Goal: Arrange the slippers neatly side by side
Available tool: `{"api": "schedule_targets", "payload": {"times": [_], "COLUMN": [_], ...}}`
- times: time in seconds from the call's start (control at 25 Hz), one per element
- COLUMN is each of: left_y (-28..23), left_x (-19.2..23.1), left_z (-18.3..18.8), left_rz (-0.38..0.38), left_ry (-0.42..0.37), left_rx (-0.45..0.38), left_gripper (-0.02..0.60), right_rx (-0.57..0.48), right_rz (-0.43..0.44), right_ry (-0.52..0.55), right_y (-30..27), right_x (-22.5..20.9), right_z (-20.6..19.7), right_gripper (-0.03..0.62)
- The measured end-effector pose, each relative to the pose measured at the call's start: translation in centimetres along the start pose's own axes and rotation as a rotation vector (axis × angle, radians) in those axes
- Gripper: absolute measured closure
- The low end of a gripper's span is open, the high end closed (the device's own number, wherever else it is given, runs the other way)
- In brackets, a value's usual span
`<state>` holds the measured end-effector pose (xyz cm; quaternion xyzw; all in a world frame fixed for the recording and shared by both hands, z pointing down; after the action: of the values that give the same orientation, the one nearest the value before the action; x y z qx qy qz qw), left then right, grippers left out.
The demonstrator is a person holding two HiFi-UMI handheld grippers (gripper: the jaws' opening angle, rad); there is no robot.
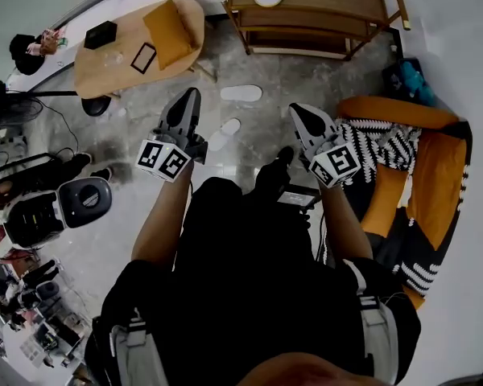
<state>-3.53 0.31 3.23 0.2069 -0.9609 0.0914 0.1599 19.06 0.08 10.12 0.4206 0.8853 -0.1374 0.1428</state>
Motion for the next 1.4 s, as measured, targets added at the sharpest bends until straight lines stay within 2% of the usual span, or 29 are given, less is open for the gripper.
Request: {"api": "schedule_targets", "payload": {"times": [0.08,0.28,0.36,0.44,0.48,0.56,0.68,0.76,0.8,0.88,1.0,1.12,1.28,1.4], "left_y": [-1.3,-3.5,-3.8,-3.8,-3.8,-4.1,-5.7,-6.9,-7.5,-8.5,-9.4,-10.0,-10.1,-10.1], "left_x": [1.2,5.5,8.4,10.9,11.8,13.2,16.0,18.2,19.3,21.3,22.9,23.8,25.3,27.9], "left_z": [-0.8,-3.4,-4.8,-7.2,-8.8,-12.5,-16.8,-18.5,-19.3,-21.5,-26.2,-31.9,-40.0,-45.2], "left_rz": [-0.002,-0.035,-0.080,-0.167,-0.224,-0.335,-0.411,-0.405,-0.387,-0.316,-0.210,-0.171,-0.148,-0.087], "left_ry": [0.021,0.044,0.065,0.052,0.019,-0.068,-0.082,-0.106,-0.128,-0.149,-0.124,-0.099,-0.026,0.085], "left_rx": [0.027,0.123,0.166,0.229,0.271,0.354,0.388,0.363,0.348,0.322,0.297,0.314,0.377,0.412], "left_gripper": [0.566,0.566,0.566,0.566,0.566,0.566,0.566,0.566,0.566,0.566,0.566,0.566,0.566,0.566], "right_rx": [0.000,0.019,0.030,0.022,0.018,0.021,0.024,0.029,0.032,0.044,0.066,0.076,0.109,0.151], "right_rz": [0.050,0.006,0.054,0.083,0.064,-0.033,-0.265,-0.385,-0.416,-0.441,-0.475,-0.510,-0.546,-0.524], "right_ry": [0.009,-0.015,-0.049,-0.087,-0.092,-0.064,-0.009,0.010,0.012,0.006,-0.009,-0.031,-0.101,-0.107], "right_y": [-1.4,-5.3,-7.8,-9.5,-10.0,-10.7,-11.4,-12.6,-13.5,-15.4,-16.9,-18.0,-18.7,-19.7], "right_x": [-0.2,-1.9,-1.1,0.2,0.5,0.1,-1.6,-2.8,-3.4,-4.5,-6.9,-9.6,-12.7,-14.0], "right_z": [-0.3,-1.8,-3.1,-3.8,-4.1,-5.3,-8.3,-11.2,-12.6,-15.5,-19.3,-23.3,-29.1,-33.2], "right_gripper": [0.563,0.563,0.563,0.563,0.563,0.563,0.563,0.563,0.563,0.563,0.563,0.563,0.563,0.563]}}
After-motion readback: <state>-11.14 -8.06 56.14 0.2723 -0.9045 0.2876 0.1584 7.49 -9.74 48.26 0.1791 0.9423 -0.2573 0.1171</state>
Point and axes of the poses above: the fingertips, and each gripper's own axes: y backward along the fingers, x to its left, z out of its top, the point moved 1 cm from there along y, backward along the fingers, and after that the axes turned 4 degrees about -z, right-handed, at the moved point
